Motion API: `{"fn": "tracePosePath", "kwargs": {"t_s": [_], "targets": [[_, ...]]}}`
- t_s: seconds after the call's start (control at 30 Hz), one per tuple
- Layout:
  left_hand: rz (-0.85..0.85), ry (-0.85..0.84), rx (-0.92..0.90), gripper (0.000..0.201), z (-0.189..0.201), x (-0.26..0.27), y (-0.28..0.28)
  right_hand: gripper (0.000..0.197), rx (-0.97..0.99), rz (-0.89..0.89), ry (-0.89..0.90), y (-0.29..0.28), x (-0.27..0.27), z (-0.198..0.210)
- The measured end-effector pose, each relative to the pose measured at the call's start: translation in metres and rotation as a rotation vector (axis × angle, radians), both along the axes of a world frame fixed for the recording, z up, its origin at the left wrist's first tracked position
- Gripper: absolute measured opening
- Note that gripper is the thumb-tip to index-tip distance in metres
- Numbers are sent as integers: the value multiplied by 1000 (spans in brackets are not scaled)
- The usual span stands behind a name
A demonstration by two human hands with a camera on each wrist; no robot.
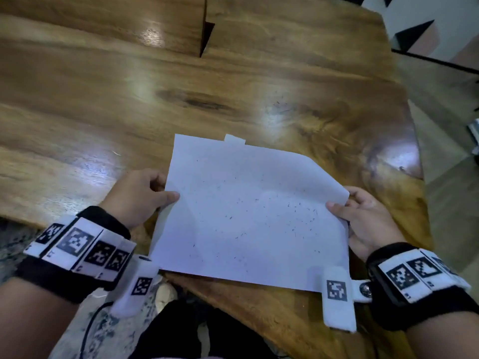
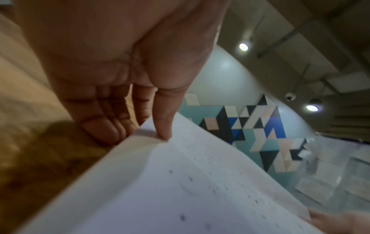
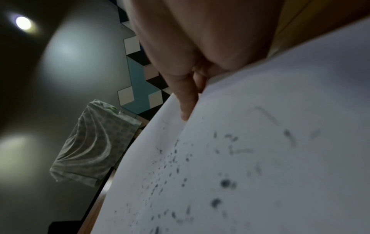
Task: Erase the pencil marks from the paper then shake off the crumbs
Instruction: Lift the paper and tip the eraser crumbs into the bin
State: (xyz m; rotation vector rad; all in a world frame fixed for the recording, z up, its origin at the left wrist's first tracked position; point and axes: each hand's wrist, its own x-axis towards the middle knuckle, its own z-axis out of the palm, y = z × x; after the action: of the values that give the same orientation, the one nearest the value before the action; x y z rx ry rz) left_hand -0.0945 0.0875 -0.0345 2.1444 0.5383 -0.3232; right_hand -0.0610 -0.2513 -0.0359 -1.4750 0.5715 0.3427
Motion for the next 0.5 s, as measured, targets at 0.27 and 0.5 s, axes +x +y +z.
{"fn": "tracePosePath", "kwargs": {"t_s": [0.27,0.5], "targets": [[169,-4,-193,28,-10,-24,57,27,5,80,-17,53,9,3],[387,-45,-374,29,-3,-81,130,32,-1,276,-76,148,3,12]]}}
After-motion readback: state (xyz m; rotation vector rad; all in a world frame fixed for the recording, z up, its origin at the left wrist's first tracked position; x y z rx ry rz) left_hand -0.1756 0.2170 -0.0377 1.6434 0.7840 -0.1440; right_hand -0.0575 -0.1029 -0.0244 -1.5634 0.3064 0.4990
